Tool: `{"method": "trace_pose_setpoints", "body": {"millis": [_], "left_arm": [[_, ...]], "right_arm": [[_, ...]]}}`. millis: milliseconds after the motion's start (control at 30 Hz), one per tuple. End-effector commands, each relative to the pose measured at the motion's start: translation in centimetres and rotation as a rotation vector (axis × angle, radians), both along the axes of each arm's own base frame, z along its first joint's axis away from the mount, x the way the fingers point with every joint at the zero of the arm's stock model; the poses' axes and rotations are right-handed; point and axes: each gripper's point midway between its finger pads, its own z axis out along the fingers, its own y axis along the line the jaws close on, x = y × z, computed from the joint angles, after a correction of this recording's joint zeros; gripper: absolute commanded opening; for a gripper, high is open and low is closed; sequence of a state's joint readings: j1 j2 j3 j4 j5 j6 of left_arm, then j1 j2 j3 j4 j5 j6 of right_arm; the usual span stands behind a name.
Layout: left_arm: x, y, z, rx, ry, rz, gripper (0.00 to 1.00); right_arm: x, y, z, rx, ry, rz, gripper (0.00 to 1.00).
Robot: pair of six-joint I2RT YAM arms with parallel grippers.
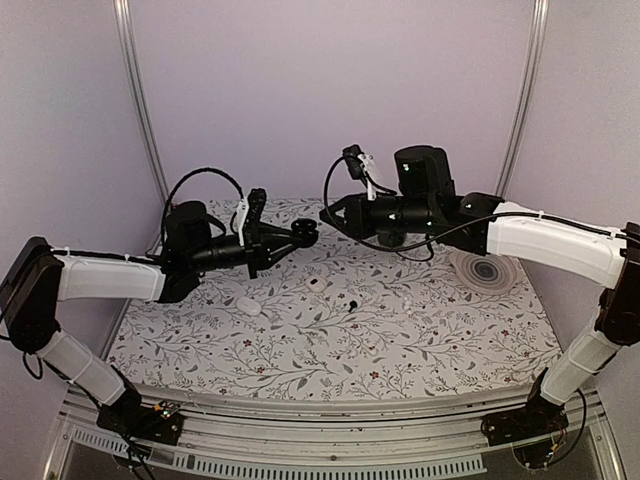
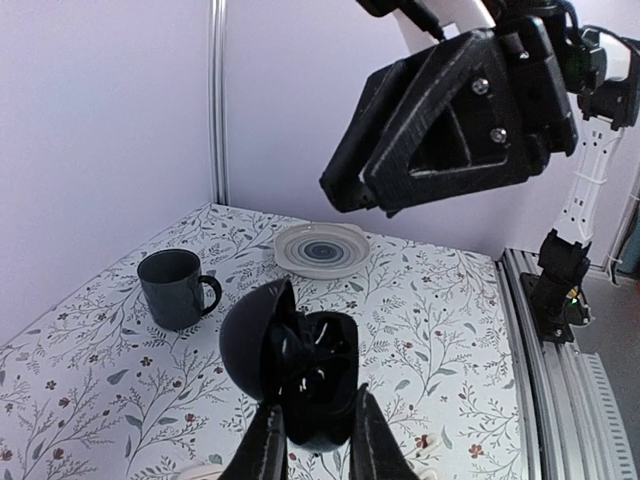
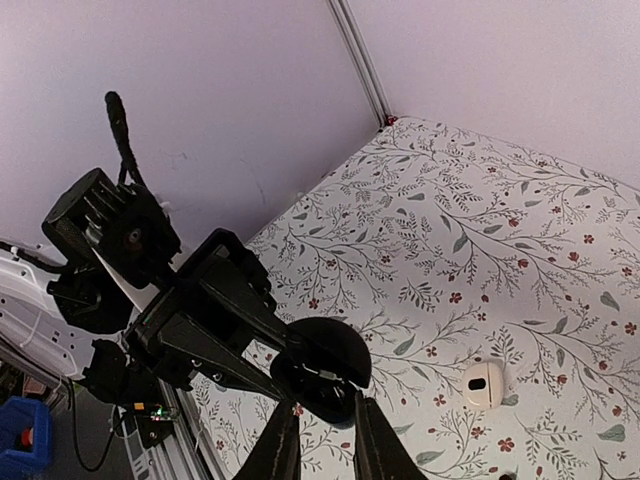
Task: Insert the wireless bluetooth earbuds into the charging case
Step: Insert the right earbud into the left side groove of the charging case, then pick up the right earbud from the left side groove of the charging case.
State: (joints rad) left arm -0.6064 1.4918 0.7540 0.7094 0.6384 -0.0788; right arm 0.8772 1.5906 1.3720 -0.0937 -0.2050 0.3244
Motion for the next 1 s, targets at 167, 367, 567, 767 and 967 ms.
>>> {"method": "trace_pose_setpoints", "body": {"millis": [167,367,567,767,967], "left_arm": [[-0.1,-0.3,1.8,0.000,-0.067,0.012,0.00],[0.4,-0.5,1.5,0.010,-0.057,0.028,0.00],[0.3,-0.5,1.6,0.019,-0.068,0.028,0.00],[0.1,-0.7,1.4,0.029,-0.072,0.023,0.00],[-0.2,-0.8,1.5,0.039,-0.083,0.020,0.00]], "right_arm": [[-1.5,0.9,1.4,0.000,0.074,0.087,0.21],[-2.0,3.2,0.7,-0.049,0.107,0.122,0.28],[-1.4,4.2,0.0,-0.049,0.174,0.112,0.33],[-1.0,4.8,-0.2,-0.051,0.189,0.109,0.36],[-0.5,5.0,-0.7,-0.070,0.189,0.088,0.36]]}}
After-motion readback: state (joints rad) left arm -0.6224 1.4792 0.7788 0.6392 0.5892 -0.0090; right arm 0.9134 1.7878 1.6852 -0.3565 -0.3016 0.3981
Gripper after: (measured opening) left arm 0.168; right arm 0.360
